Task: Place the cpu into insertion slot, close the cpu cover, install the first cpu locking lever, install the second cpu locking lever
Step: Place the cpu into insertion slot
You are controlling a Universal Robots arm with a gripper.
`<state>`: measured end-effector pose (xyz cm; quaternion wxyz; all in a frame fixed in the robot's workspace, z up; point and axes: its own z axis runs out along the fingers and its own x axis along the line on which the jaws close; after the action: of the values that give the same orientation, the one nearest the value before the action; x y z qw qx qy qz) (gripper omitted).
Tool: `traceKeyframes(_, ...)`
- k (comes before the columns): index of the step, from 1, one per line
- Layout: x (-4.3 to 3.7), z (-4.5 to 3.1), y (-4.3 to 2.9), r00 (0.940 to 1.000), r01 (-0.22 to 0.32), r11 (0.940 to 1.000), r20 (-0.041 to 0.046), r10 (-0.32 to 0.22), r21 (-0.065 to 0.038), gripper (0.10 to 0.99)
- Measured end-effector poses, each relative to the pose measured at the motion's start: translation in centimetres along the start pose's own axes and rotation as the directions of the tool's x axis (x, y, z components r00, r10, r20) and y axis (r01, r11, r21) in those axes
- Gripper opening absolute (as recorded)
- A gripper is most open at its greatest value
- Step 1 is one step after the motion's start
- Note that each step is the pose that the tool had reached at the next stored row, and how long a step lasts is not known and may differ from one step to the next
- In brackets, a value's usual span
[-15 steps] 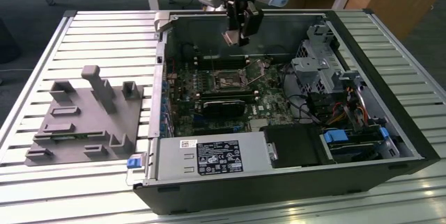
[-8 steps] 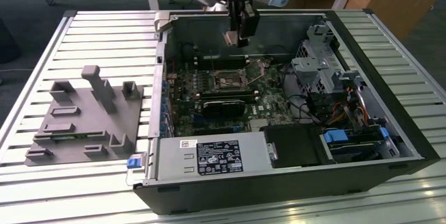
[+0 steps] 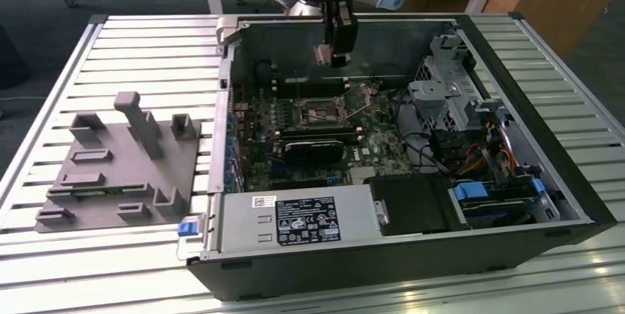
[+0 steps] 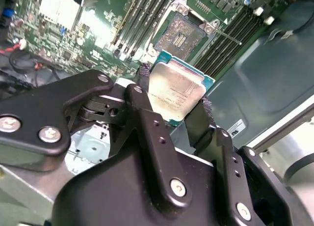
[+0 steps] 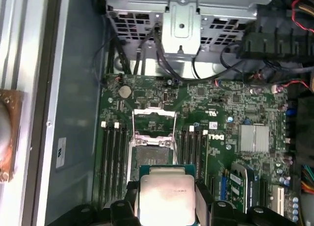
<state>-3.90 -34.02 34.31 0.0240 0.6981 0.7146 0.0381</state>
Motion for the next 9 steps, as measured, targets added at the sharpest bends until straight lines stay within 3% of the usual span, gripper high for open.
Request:
traceKeyframes(5,0.00,0.13,-0.01,0.9974,-0.072,0.9974,0.0063,0.072,-0.002,0.537)
traceKeyframes(9,-0.01,0.34,-0.04,0.9969,-0.079,0.9969,0.0069,0.079,-0.002,0.537)
